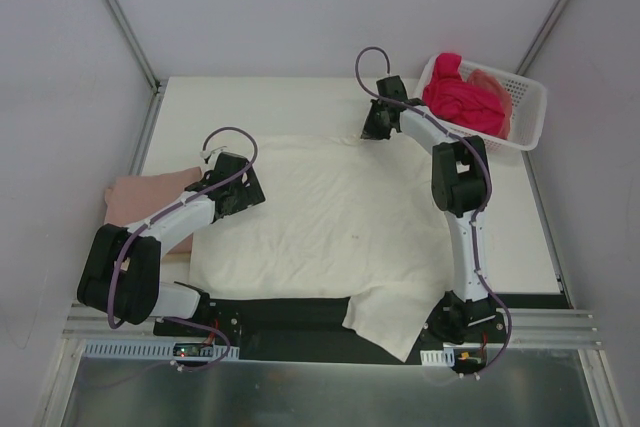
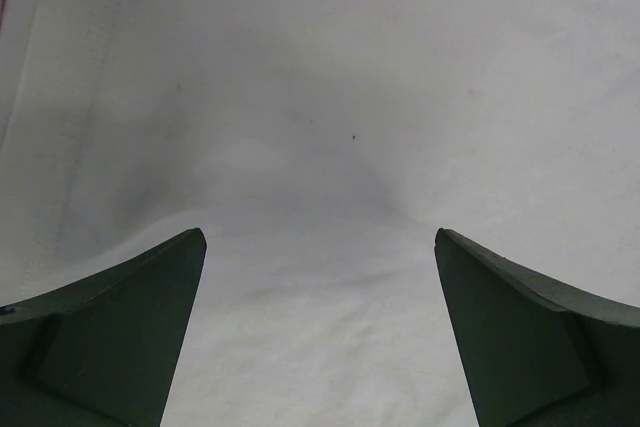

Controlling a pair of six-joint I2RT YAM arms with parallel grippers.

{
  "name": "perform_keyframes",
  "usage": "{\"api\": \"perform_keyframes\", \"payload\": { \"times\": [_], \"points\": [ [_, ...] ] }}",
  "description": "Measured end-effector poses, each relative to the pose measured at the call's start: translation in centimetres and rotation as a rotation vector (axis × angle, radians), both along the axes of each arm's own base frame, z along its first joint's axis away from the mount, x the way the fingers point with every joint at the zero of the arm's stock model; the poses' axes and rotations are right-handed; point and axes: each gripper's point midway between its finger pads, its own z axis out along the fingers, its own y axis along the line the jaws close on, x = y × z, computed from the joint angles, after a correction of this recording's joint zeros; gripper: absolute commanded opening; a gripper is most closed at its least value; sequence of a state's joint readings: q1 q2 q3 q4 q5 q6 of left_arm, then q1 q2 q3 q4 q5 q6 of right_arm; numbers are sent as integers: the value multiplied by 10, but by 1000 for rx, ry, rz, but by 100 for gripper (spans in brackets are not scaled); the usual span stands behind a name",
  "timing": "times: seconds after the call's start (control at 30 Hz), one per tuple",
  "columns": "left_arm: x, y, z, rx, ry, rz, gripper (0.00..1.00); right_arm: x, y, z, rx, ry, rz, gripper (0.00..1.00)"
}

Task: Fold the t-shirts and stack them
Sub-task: Flatten out the tshirt

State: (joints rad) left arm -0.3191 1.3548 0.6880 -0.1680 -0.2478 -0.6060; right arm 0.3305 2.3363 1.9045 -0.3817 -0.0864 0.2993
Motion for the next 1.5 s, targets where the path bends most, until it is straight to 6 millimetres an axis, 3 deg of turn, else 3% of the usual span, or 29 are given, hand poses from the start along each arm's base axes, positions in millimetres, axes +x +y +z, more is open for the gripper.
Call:
{"api": "perform_keyframes", "payload": {
  "times": [0.17,0.27,0.3,0.37,0.4,0.47,0.53,0.7,0.8,0.97,1.03,1.1,1.17,1.33,1.5],
  "points": [
    [0,0,0,0,-1,0,99,10,4,7,13,-46,6,1],
    [1,0,0,1,-4,-2,99,36,15,21,42,-124,28,8],
    [1,0,1,1,-5,-3,99,47,21,27,58,-157,38,17],
    [1,0,1,4,-6,-6,99,72,34,40,84,-240,67,43],
    [1,0,0,7,-5,-9,99,83,41,46,92,-281,84,45],
    [1,0,0,8,-4,-12,99,93,52,52,93,-338,114,63],
    [1,0,0,10,-4,-15,99,90,57,48,85,-342,131,97],
    [1,-1,3,1,-12,-20,99,62,58,23,30,-286,191,97],
    [1,-4,12,-23,-41,-29,99,43,49,24,0,-248,212,97],
    [2,-11,38,-79,-120,-53,99,14,29,70,-46,-275,213,97],
    [2,-14,40,-91,-125,-61,99,6,22,93,-52,-307,196,97],
    [2,-17,40,-102,-117,-71,99,-8,13,102,-64,-311,180,97],
    [5,-20,40,-108,-107,-78,99,-28,0,97,-92,-283,164,97],
    [32,-27,41,-118,-78,-72,99,-70,-29,52,-199,-116,143,97],
    [65,-17,22,-117,-11,-16,99,-85,-51,33,-313,0,146,97]
  ]
}}
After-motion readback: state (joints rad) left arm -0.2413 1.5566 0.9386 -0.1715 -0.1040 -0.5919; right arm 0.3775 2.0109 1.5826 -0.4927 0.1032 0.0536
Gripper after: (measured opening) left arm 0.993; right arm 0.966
